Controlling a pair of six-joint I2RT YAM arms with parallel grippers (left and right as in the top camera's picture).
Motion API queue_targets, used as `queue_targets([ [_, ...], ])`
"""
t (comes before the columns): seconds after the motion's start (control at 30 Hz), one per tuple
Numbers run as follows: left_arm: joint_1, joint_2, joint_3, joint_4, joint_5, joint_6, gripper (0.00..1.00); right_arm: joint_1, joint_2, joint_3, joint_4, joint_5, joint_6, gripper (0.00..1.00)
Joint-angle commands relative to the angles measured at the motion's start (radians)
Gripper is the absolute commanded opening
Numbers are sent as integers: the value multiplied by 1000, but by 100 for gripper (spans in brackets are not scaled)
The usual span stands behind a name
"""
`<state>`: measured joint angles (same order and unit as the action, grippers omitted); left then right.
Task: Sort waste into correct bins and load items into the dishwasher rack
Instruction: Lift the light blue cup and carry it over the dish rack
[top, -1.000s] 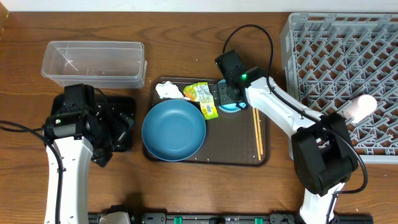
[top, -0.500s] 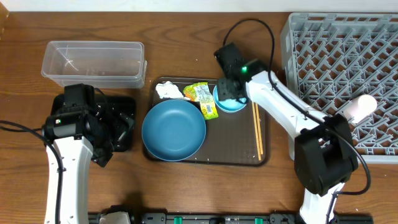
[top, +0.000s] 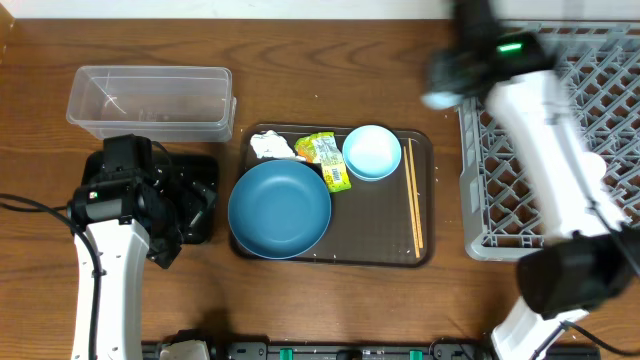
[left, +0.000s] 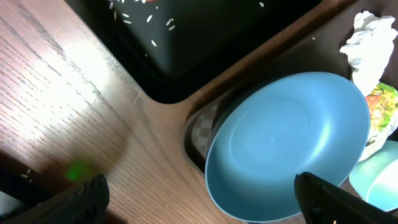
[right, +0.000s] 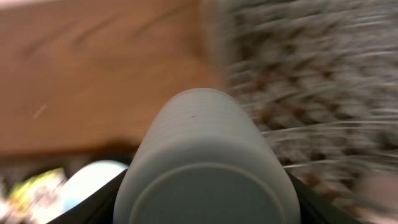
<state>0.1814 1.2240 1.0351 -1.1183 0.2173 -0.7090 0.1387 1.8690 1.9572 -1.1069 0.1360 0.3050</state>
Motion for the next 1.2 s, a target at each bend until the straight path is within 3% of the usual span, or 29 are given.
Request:
queue_targets([
  [0.0,-2,1,16,-3,-13,6,98,-195,-47,45,-15,5,-55,60],
  [0.27,-2,1,16,-3,-13,6,98,-585,-14,42,-17,-43,-56,60],
  [0.47,-2,1,16,-3,-13,6,98,-758,26,42,-23,-133,-56,62],
  [0.73,-2,1,16,-3,-13,6,98,-801,66,3,-21,-132,-75,64],
  [0.93,-2,1,16,-3,-13,6,98,-799,67,-82,30,-125,-75,74],
  [1.17,-2,1,16,-3,-13,6,98,-799,67,-108,39,-126,-75,77],
])
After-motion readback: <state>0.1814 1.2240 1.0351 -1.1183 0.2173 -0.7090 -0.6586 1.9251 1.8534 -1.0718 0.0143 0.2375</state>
